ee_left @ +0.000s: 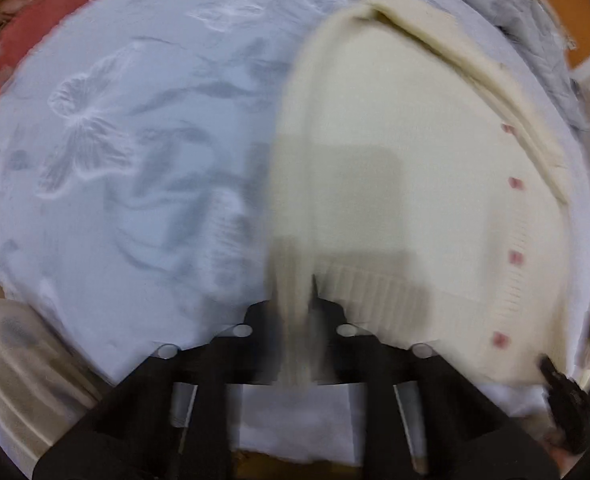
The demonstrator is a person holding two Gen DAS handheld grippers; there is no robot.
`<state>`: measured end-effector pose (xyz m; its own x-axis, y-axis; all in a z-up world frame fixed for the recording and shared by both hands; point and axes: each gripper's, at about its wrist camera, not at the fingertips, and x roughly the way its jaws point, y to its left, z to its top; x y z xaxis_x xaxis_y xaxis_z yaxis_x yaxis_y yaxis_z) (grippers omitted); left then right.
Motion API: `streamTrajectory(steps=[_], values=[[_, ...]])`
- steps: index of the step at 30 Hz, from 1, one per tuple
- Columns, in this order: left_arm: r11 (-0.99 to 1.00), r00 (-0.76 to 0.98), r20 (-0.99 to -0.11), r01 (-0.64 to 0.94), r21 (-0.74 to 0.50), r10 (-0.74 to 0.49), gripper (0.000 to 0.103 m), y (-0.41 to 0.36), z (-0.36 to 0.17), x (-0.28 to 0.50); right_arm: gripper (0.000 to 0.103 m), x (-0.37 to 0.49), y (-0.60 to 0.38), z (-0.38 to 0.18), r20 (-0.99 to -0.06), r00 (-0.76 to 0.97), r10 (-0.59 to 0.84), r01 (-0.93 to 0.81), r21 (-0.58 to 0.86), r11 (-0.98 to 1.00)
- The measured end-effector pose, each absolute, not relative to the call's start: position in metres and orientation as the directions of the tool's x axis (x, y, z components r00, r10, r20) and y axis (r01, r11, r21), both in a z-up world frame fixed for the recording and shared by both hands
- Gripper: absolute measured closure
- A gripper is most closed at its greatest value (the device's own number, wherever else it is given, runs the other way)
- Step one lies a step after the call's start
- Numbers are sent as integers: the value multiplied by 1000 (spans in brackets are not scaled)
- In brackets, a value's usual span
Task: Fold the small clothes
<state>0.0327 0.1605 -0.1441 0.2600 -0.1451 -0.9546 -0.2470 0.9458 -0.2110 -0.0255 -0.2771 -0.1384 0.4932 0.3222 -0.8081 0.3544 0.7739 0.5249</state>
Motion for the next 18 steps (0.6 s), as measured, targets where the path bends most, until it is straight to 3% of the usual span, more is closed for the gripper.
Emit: streamTrajectory(steps=[8, 18], values=[[940, 365, -899, -141, -311, -243, 95, 163, -70, 1, 96, -71, -283, -67, -700, 619, 356, 248, 604, 758], [950, 225, -926, 2, -312, -304, 95, 175, -42, -128, 96, -200, -257, -35, -792, 432, 431, 130, 527, 840]])
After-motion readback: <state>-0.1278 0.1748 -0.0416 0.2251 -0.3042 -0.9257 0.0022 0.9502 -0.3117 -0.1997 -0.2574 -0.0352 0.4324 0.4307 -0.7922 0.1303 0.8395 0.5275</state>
